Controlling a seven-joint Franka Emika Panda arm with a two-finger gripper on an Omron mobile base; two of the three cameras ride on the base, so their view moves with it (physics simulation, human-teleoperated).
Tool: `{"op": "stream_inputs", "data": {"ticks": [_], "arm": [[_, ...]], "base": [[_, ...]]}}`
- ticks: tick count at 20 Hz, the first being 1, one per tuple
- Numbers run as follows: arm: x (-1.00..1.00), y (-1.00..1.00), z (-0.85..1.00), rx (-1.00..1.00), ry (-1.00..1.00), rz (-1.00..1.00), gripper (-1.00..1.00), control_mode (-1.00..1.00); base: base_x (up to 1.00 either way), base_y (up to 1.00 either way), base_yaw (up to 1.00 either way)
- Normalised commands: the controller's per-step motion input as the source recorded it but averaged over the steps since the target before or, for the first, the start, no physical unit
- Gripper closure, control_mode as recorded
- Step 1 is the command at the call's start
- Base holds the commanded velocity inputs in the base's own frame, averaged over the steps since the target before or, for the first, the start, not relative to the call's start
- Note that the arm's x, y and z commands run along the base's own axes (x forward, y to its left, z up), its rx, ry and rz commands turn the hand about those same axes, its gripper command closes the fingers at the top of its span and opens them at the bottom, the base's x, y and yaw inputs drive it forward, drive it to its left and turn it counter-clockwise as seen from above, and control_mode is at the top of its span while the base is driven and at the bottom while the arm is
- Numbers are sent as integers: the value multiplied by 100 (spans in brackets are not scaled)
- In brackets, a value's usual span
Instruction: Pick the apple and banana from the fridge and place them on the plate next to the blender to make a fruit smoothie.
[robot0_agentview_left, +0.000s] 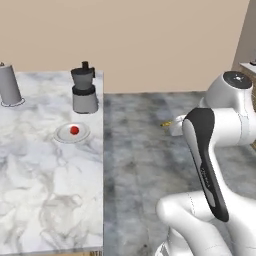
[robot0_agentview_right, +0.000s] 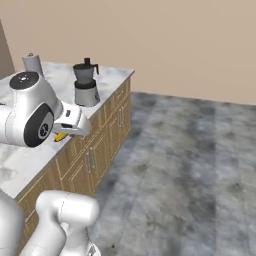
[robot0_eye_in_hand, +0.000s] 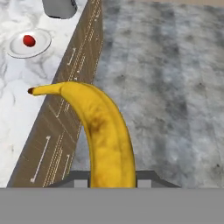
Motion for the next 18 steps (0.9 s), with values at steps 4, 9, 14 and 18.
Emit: {"op": "stream_inputs", "data": {"ticks": [4,9,14,18], "arm": [[0,0,0,0,0,0,100,100],[0,0,0,0,0,0,100,100],[0,0,0,0,0,0,100,100],[0,0,0,0,0,0,100,100]], "base": [[100,0,0],[100,-17,17],[94,-28,75],[76,-36,80]]}}
